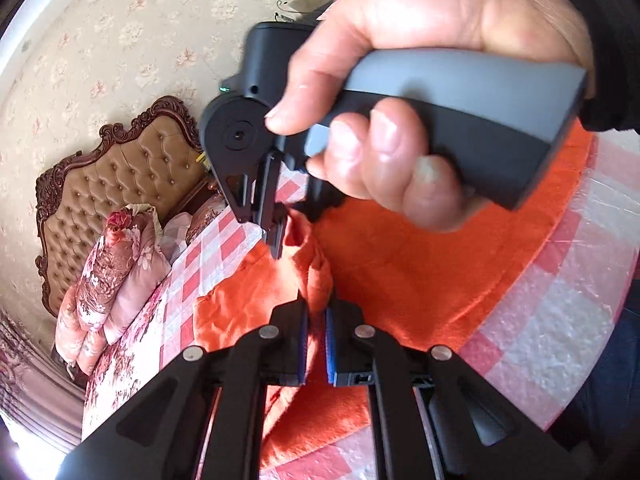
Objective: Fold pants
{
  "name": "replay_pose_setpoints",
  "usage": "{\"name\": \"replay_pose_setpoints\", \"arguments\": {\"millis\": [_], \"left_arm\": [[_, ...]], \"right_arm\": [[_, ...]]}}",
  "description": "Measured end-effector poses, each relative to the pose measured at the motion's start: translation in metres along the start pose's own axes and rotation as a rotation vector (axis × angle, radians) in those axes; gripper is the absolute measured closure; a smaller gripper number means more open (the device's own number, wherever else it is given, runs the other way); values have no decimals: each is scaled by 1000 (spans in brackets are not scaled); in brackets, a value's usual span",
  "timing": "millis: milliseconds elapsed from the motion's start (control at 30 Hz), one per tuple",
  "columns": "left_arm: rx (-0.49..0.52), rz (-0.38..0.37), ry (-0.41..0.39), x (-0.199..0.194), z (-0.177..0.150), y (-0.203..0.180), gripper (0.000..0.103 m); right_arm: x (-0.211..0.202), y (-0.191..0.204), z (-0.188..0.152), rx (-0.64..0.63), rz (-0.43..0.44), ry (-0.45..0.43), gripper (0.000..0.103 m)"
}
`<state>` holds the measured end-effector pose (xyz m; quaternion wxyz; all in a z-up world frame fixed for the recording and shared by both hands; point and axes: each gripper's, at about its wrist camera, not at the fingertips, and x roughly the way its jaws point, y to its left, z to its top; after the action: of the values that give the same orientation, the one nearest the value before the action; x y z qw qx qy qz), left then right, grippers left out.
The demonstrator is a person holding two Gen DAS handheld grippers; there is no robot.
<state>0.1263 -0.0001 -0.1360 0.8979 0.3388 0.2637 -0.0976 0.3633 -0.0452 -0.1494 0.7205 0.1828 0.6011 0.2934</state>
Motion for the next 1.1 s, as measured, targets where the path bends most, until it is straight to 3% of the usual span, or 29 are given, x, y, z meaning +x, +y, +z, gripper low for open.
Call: {"name": "replay_pose_setpoints", "arguments": {"millis": [133, 267, 567, 767, 900, 967, 1033, 1100], "left_arm": [[-13, -43, -20, -2, 8, -10, 96], [3, -105, -19, 7, 13, -33, 96], [11, -102, 30, 15, 11, -58, 96], [41, -96, 17, 10, 8, -79, 85], [38, -80, 4, 7, 9, -81, 73], [38, -73, 4, 9, 8, -82, 72], [44, -68, 3, 8, 9, -84, 73], [49, -84, 7, 8, 10, -86, 85]], "right_arm": [[-26, -4, -6, -66, -75, -69, 95], [-21, -40, -10, -40, -157, -41, 95], [-19, -48, -13, -68, -148, -42, 89], [-23, -45, -13, -89, -214, -61, 86], [-26, -47, -13, -93, -208, -61, 84], [-27, -46, -12, -106, -215, -66, 77], [-27, -42, -14, -128, -218, -72, 63], [-27, -37, -16, -153, -240, -86, 59]]}}
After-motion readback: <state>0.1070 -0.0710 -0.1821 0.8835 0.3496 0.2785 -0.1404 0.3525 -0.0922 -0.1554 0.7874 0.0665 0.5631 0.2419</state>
